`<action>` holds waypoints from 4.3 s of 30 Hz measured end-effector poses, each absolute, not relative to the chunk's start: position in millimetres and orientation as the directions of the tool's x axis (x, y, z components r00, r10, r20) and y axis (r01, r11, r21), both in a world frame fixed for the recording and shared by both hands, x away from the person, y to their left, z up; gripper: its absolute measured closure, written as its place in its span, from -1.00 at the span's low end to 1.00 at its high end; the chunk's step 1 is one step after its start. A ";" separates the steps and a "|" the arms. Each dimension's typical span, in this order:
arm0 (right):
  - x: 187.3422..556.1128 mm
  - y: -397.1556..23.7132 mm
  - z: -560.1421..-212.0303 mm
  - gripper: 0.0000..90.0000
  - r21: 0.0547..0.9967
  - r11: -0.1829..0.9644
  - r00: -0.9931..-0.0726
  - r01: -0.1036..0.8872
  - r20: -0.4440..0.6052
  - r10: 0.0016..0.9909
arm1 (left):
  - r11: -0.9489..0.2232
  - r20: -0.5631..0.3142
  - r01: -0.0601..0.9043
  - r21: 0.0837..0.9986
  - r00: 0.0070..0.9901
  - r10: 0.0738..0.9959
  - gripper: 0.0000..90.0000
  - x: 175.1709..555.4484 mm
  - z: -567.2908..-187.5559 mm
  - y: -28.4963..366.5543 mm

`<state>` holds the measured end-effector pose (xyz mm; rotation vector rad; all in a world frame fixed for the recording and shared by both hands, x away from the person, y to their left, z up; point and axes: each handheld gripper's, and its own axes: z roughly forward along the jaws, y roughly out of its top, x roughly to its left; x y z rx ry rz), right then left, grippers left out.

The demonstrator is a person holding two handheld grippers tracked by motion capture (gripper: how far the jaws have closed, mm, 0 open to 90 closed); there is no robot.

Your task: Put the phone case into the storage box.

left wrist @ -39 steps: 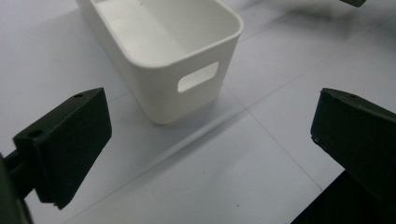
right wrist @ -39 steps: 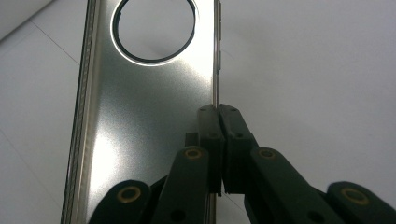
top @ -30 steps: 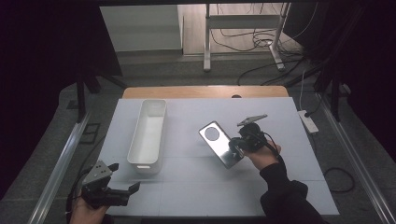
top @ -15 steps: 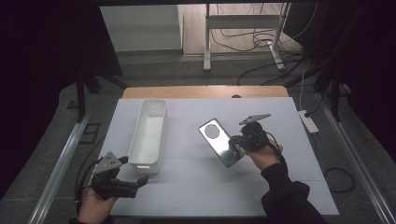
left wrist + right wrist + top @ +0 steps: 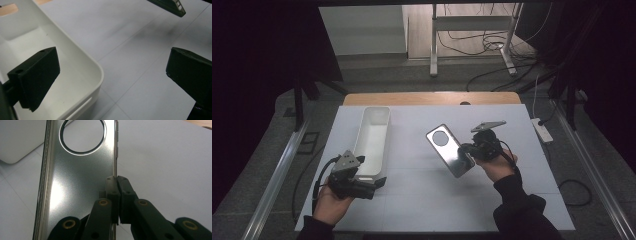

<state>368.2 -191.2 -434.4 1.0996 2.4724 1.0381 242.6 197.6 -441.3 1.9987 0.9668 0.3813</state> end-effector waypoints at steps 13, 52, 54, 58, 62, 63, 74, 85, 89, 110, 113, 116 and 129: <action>366.1 -190.2 -430.7 0.97 0.709 0.457 -0.690 0.537 0.057 0.722 | -0.333 -0.116 0.485 0.808 0.686 0.718 -1.00 265.2 -436.2 174.1; 351.3 -171.6 -421.8 0.97 0.742 0.447 -0.716 0.499 0.062 0.695 | -0.354 -0.158 0.473 0.807 0.750 0.642 -1.00 312.0 -435.6 111.9; 350.4 -170.0 -421.8 0.97 0.742 0.448 -0.717 0.500 0.064 0.694 | -0.351 -0.165 0.475 0.806 0.752 0.639 -1.00 312.7 -436.0 109.9; 348.7 -166.7 -422.3 0.97 0.742 0.449 -0.719 0.498 0.063 0.692 | -0.353 -0.176 0.485 0.800 0.752 0.636 -1.00 314.1 -437.8 103.2; 347.8 -164.9 -423.2 0.97 0.742 0.447 -0.720 0.499 0.067 0.691 | -0.360 -0.185 0.488 0.795 0.761 0.622 -1.00 315.7 -439.5 99.2; 347.5 -164.2 -423.5 0.97 0.742 0.449 -0.721 0.498 0.067 0.690 | -0.359 -0.196 0.493 0.792 0.763 0.616 -1.00 316.4 -440.5 97.3; 344.6 -159.3 -426.0 0.97 0.747 0.447 -0.728 0.493 0.072 0.682 | -0.339 -0.244 0.535 0.774 0.746 0.620 -0.80 322.8 -445.9 91.2; 342.3 -154.6 -429.3 0.96 0.745 0.458 -0.736 0.485 0.066 0.674 | -0.321 -0.305 0.572 0.755 0.739 0.601 -0.32 325.8 -449.8 92.0; 341.9 -152.9 -432.1 0.96 0.744 0.462 -0.739 0.482 0.063 0.670 | -0.279 -0.363 0.601 0.749 0.725 0.586 0.13 327.4 -449.6 97.4; 343.9 -163.2 -427.5 0.03 0.780 0.436 -0.786 0.449 0.112 0.608 | -0.332 -0.318 0.567 0.753 0.757 0.572 0.77 323.8 -436.8 112.6; 345.9 -168.4 -426.6 -0.32 0.789 0.422 -0.798 0.446 0.137 0.587 | -0.343 -0.308 0.562 0.753 0.761 0.571 0.77 323.9 -436.2 116.8; 349.2 -173.5 -426.8 -0.62 0.798 0.398 -0.813 0.453 0.187 0.552 | -0.348 -0.303 0.558 0.753 0.764 0.569 0.77 324.0 -435.7 120.6; 347.3 -167.5 -426.5 -0.94 0.775 0.427 -0.814 0.466 0.186 0.550 | -0.372 -0.298 0.534 0.760 0.793 0.531 0.77 322.7 -431.2 120.9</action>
